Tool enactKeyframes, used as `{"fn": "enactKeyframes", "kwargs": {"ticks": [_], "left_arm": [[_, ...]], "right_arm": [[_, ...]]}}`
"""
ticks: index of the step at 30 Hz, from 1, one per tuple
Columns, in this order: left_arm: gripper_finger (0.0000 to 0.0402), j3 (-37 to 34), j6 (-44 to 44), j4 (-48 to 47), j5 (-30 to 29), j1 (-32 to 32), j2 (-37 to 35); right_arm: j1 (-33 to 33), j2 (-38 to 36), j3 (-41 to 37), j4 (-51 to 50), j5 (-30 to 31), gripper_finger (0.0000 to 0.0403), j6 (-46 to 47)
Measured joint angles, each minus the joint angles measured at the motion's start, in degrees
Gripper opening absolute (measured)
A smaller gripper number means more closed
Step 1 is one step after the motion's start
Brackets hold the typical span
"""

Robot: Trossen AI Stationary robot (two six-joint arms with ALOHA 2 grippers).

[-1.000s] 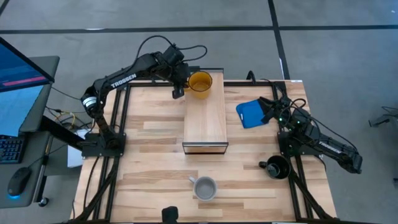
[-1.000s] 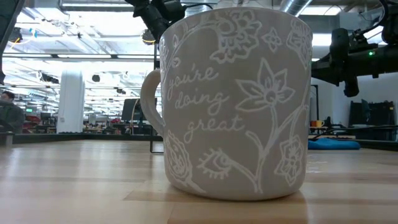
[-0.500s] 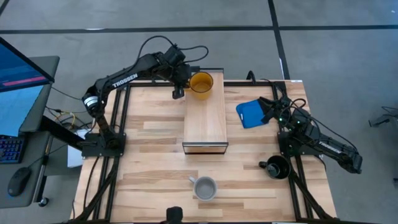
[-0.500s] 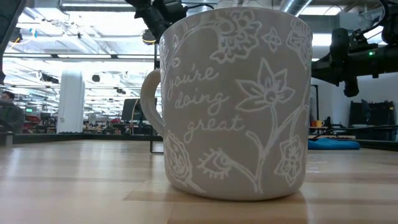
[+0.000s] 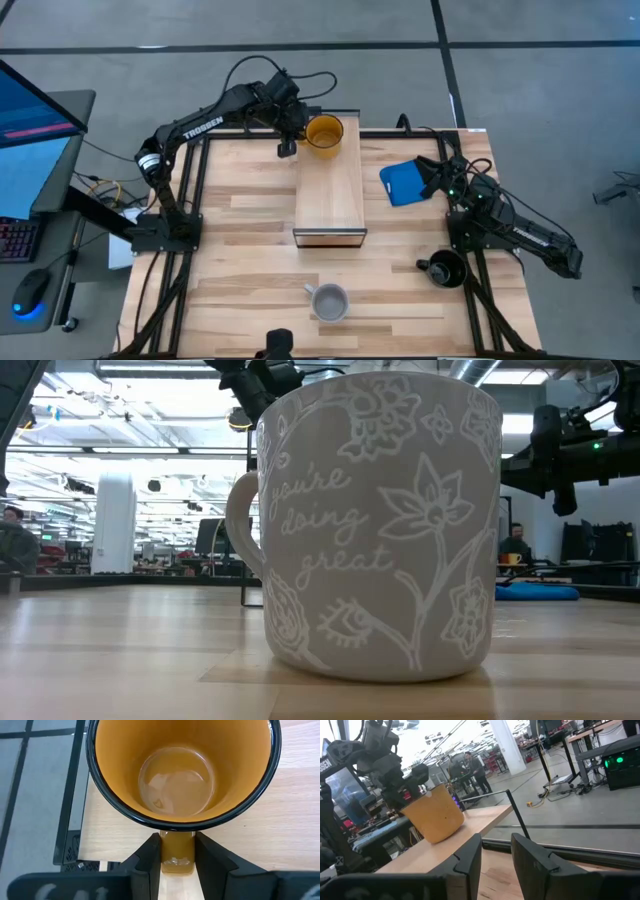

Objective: Stack small to large cups/mugs on shelf
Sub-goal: Put the yellow mug on the shelf

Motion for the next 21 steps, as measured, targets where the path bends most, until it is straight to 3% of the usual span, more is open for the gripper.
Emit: {"fn": "enactKeyframes", "kwargs": {"ticks": [6, 21], "left_arm": [[0.011, 0.1, -0.5, -0.9, 0.0, 0.0, 0.0], [0.0106, 0.1, -1.7, 1.6, 0.2, 0.0, 0.4]], "right_arm": [[0.0, 0.0, 0.0, 0.0, 0.0, 0.0128, 0.0], [0.0, 0.0, 0.0, 0.0, 0.0, 0.0128, 0.0]]}}
